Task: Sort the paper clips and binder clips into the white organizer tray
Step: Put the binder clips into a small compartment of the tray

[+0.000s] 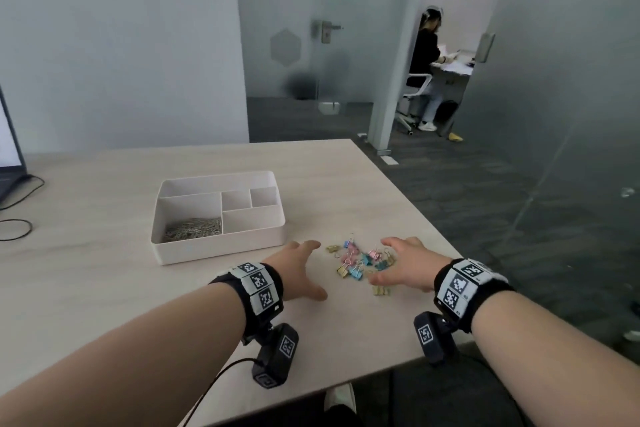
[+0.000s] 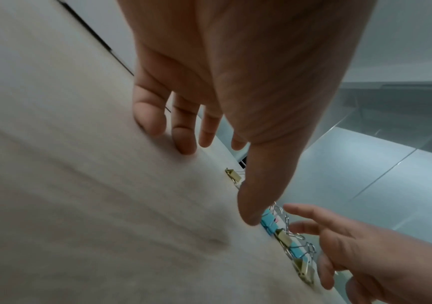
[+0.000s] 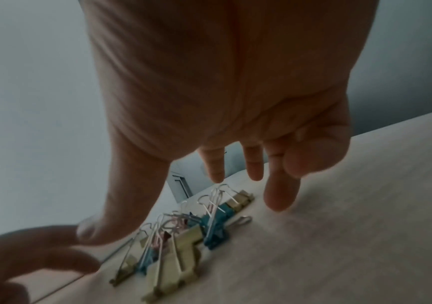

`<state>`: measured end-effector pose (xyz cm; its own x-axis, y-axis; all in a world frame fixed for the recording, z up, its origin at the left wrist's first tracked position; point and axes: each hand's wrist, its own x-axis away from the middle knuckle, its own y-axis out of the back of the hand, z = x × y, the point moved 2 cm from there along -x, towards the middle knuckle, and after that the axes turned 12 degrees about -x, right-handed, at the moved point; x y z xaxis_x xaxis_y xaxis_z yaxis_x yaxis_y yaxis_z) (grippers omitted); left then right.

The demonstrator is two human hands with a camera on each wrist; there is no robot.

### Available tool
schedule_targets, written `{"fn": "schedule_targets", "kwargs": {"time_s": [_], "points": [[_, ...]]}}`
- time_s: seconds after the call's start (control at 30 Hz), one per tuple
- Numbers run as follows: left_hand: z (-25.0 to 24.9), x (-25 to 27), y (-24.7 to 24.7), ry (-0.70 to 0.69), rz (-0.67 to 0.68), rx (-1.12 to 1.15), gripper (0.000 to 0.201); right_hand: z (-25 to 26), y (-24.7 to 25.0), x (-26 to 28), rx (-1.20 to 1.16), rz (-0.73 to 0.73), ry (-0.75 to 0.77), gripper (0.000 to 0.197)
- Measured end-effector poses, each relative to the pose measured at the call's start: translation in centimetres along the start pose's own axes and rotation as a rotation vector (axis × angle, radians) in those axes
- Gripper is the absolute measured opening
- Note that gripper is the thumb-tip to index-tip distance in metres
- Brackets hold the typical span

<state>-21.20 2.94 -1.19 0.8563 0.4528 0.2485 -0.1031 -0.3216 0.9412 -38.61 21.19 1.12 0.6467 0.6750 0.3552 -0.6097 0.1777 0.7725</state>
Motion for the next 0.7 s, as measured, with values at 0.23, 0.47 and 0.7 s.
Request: {"fn": "schedule_targets", "kwargs": {"time_s": [0.23, 0.47, 0.7], "points": [[-3.7, -3.1, 1.0, -0.038, 0.015, -0.172, 0.118, -0.2, -0.5, -0.6, 0.036, 0.087, 0.069, 0.126], [-6.5, -4.5, 0.1, -0.094, 0.014, -0.231, 0.084, 0.3, -0.8, -1.8, 0.022, 0.083, 0.115, 0.085], [-6.6, -5.0, -0.1, -0.101, 0.002, -0.209, 0.050, 0.4, -1.4, -2.2, -0.017, 0.051, 0.155, 0.041]]}}
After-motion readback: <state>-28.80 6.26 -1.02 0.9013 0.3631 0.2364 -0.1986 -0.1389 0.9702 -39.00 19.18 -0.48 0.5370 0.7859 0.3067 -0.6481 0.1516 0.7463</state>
